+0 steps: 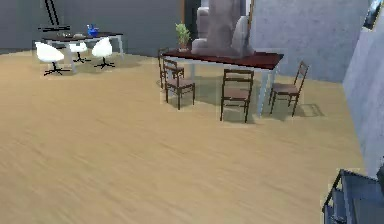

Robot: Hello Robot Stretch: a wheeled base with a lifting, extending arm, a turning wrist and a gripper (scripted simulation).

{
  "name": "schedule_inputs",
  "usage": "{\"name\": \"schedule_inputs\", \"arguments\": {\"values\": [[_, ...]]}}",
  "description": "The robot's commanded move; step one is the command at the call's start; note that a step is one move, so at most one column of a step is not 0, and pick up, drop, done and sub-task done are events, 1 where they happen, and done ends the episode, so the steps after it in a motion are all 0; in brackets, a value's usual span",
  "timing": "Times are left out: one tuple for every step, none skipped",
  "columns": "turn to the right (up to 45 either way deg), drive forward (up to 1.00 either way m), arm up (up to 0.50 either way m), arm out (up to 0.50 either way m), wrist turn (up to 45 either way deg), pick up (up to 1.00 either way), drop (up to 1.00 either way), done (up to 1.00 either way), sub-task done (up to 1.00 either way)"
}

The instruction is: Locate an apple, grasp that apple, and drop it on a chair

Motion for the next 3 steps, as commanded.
{"name": "schedule_inputs", "arguments": {"values": [[-15.0, 0.00, 0.00, 0.00, 0.0, 0.00, 0.00, 0.00, 0.00], [0.0, 0.80, 0.00, 0.00, 0.0, 0.00, 0.00, 0.00, 0.00], [-42.0, 0.00, 0.00, 0.00, 0.0, 0.00, 0.00, 0.00, 0.00]]}}
